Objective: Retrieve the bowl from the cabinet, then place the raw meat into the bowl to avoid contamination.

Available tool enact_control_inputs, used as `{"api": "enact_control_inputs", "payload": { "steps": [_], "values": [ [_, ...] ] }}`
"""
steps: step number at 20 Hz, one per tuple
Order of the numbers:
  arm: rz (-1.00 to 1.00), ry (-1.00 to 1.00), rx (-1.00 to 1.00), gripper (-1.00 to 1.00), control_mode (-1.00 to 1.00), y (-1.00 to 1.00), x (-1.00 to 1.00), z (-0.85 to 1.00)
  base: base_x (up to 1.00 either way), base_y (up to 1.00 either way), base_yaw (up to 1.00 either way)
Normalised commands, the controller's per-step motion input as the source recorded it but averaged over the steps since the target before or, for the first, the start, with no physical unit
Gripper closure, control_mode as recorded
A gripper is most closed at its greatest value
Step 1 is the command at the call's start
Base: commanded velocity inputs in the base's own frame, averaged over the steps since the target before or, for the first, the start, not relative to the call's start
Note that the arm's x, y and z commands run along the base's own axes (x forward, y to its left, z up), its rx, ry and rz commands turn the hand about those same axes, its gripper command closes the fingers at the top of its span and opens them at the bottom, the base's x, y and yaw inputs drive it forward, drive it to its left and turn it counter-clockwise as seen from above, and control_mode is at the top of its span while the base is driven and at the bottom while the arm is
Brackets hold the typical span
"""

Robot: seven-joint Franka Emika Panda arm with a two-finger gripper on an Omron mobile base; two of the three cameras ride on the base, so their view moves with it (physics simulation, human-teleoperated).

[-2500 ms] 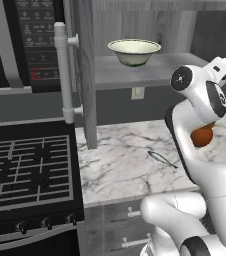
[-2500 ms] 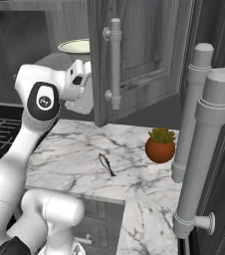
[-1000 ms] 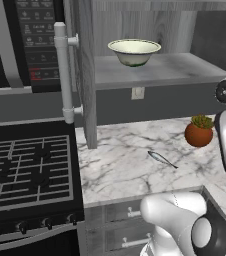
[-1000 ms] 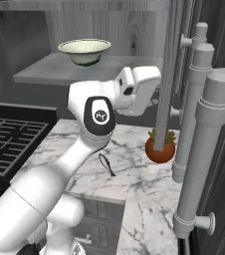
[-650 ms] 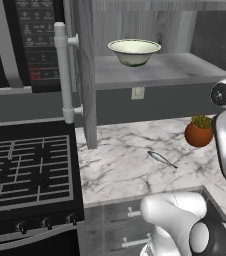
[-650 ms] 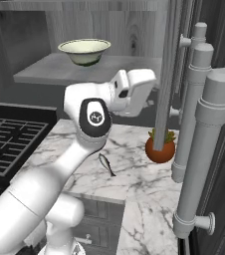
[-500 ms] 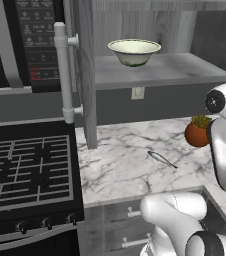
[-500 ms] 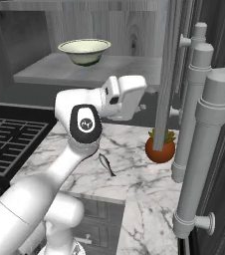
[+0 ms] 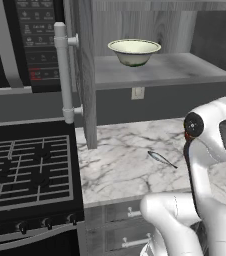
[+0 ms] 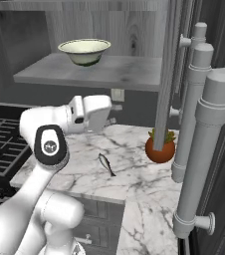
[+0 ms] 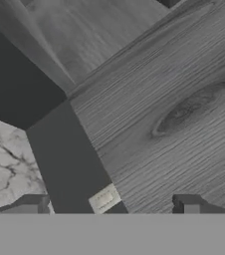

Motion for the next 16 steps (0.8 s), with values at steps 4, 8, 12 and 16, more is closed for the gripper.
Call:
{"api": "enact_control_inputs", "payload": {
  "steps": [4,8,12,16],
  "values": [
    [0.03,0.07,0.10,-1.00,-1.00,0.63,-0.55,-0.01,0.00,0.00,0.00],
    [0.01,0.08,0.16,-1.00,-1.00,0.60,-0.50,0.00,0.00,0.00,0.00],
    [0.01,0.07,0.23,-1.00,-1.00,0.51,-0.44,0.01,0.00,0.00,0.00],
    [0.01,0.05,0.27,-1.00,-1.00,0.35,-0.34,0.14,0.00,0.00,0.00]
  ]
}}
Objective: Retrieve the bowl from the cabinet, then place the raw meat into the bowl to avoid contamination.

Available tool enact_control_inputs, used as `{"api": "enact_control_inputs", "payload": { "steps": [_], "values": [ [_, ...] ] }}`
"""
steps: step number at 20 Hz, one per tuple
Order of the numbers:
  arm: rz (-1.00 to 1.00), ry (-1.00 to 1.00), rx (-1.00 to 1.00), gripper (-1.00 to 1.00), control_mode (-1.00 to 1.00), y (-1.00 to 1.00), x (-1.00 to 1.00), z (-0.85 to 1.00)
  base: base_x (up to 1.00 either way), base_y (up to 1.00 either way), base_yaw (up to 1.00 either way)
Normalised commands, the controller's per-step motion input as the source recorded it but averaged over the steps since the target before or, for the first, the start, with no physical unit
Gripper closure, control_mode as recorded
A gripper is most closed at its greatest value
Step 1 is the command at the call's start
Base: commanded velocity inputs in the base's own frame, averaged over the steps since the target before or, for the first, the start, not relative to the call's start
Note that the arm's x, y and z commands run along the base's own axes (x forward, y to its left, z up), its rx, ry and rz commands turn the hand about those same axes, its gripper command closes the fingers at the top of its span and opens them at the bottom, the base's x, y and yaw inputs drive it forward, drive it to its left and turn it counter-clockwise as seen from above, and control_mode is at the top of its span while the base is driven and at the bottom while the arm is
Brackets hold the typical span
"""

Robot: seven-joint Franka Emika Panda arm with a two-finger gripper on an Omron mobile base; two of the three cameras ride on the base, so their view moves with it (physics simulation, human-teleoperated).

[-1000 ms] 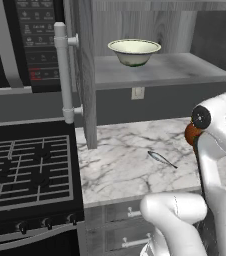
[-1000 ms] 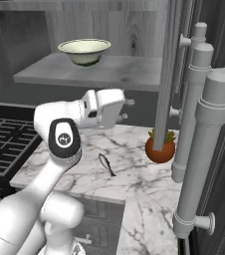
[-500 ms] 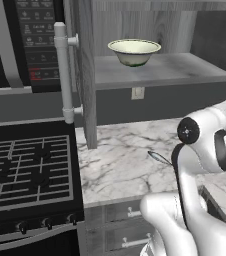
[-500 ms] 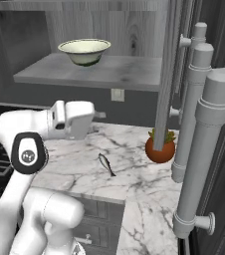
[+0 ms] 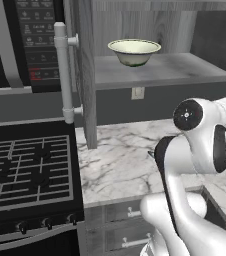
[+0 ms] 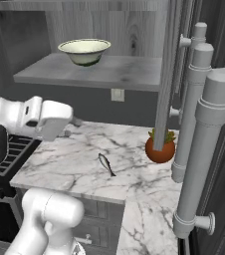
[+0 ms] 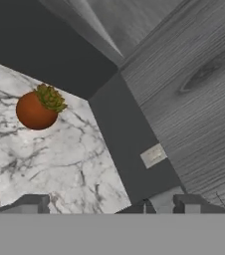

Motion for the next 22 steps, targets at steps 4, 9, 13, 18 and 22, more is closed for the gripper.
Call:
{"api": "enact_control_inputs", "payload": {
  "steps": [4,9,13,18,22],
  "values": [
    [0.02,0.00,0.28,-1.00,-1.00,0.10,-0.37,0.17,0.00,0.00,0.00],
    [0.03,-0.04,0.35,-1.00,-1.00,-0.03,-0.31,0.17,0.00,0.00,0.00],
    [0.02,-0.09,0.38,-1.00,-1.00,-0.09,-0.28,0.23,0.00,0.00,0.00],
    [0.00,-0.11,0.32,-1.00,-1.00,0.00,-0.10,0.34,0.00,0.00,0.00],
    [-0.01,-0.11,0.24,-1.00,-1.00,0.00,0.00,0.37,0.00,0.00,0.00]
  ]
}}
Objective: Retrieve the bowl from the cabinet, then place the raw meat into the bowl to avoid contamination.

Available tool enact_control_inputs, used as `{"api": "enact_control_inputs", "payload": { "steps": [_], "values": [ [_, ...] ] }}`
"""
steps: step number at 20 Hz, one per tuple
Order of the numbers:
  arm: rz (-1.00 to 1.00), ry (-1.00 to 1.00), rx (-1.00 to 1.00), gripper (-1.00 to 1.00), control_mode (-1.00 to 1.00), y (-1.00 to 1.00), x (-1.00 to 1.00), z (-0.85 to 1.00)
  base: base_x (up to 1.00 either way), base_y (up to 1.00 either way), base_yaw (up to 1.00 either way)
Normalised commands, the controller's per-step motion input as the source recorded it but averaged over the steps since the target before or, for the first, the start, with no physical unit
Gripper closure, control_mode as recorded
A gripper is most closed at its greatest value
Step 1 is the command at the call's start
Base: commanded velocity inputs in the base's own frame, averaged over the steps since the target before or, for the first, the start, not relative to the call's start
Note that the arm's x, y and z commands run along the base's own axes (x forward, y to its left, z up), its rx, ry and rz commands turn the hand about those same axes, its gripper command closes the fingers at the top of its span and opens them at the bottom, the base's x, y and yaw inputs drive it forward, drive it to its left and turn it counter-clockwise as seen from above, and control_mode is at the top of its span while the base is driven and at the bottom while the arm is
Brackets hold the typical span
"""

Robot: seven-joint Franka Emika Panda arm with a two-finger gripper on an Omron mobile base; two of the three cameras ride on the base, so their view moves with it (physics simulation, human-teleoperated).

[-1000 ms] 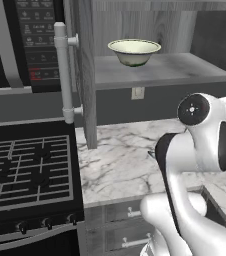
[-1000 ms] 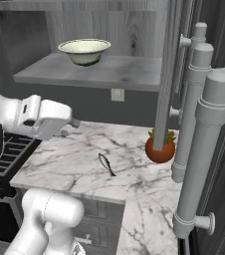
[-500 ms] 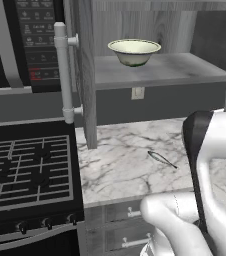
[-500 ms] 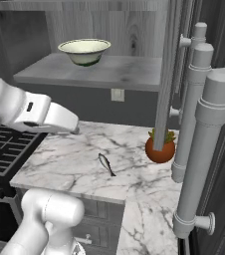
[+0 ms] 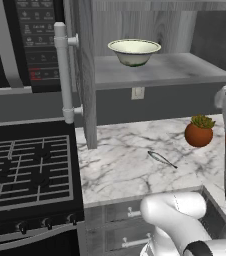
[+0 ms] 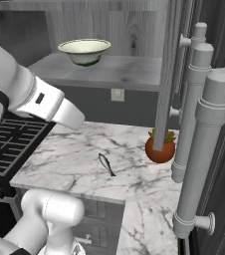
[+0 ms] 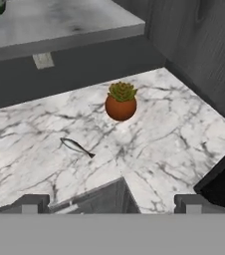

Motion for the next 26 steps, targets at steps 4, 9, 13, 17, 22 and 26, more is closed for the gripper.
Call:
{"api": "enact_control_inputs", "payload": {
  "steps": [4,9,13,17,22,26],
  "values": [
    [-0.03,-0.11,0.12,-1.00,-1.00,0.00,0.17,0.31,0.00,0.00,0.00],
    [-0.03,-0.10,0.07,-1.00,-1.00,0.02,0.37,0.17,0.00,0.00,0.00],
    [-0.03,-0.10,0.08,-1.00,-1.00,0.05,0.42,0.13,0.00,0.00,0.00],
    [-0.04,-0.11,0.07,-1.00,-1.00,0.06,0.42,0.13,0.00,0.00,0.00],
    [-0.02,-0.16,0.05,-1.00,-1.00,0.05,0.25,0.04,0.00,0.00,0.00],
    [0.00,-0.23,0.01,-1.00,-1.00,0.06,0.02,-0.01,0.00,0.00,0.00]
  ]
}}
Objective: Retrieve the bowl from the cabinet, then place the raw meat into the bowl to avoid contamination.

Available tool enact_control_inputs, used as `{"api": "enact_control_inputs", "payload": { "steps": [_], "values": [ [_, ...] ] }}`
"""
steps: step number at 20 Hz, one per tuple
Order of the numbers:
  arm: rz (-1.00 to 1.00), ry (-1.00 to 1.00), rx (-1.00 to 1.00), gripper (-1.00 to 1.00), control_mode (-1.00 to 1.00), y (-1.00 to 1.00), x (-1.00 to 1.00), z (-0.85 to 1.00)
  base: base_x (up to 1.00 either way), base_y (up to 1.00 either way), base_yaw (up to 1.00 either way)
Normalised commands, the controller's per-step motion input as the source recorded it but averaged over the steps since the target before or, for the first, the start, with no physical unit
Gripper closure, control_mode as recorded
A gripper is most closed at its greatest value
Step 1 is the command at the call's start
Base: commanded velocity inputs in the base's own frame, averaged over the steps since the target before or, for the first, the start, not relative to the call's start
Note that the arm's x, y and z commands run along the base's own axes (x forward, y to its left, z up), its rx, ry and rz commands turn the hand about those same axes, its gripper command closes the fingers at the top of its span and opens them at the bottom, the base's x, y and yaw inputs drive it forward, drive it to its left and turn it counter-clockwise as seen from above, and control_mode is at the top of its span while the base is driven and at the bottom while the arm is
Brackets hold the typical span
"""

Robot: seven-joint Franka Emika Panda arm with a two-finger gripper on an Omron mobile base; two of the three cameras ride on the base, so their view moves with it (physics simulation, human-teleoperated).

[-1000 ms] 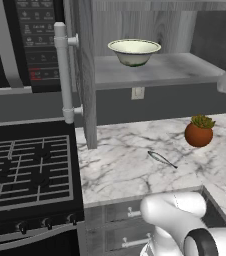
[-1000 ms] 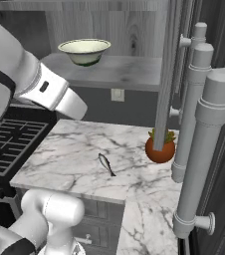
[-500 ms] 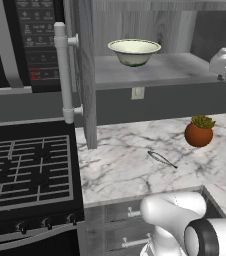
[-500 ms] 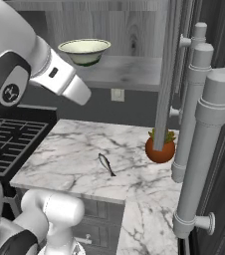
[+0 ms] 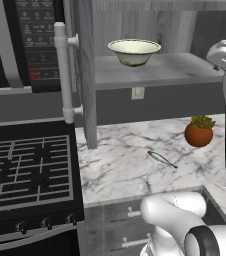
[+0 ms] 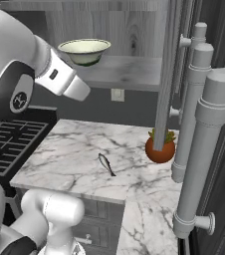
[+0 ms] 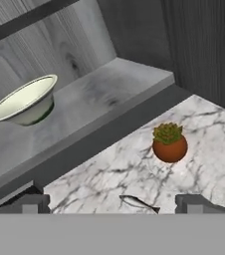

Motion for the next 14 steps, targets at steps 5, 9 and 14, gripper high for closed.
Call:
{"api": "enact_control_inputs", "payload": {
  "steps": [5,9,14],
  "values": [
    [0.00,-0.23,0.00,-1.00,-1.00,0.05,0.03,-0.02,0.00,0.00,0.00],
    [0.00,-0.15,0.02,-1.00,-1.00,0.03,0.20,0.02,0.00,0.00,0.00],
    [0.00,-0.06,0.06,-1.00,-1.00,0.04,0.35,0.16,0.00,0.00,0.00]
  ]
}}
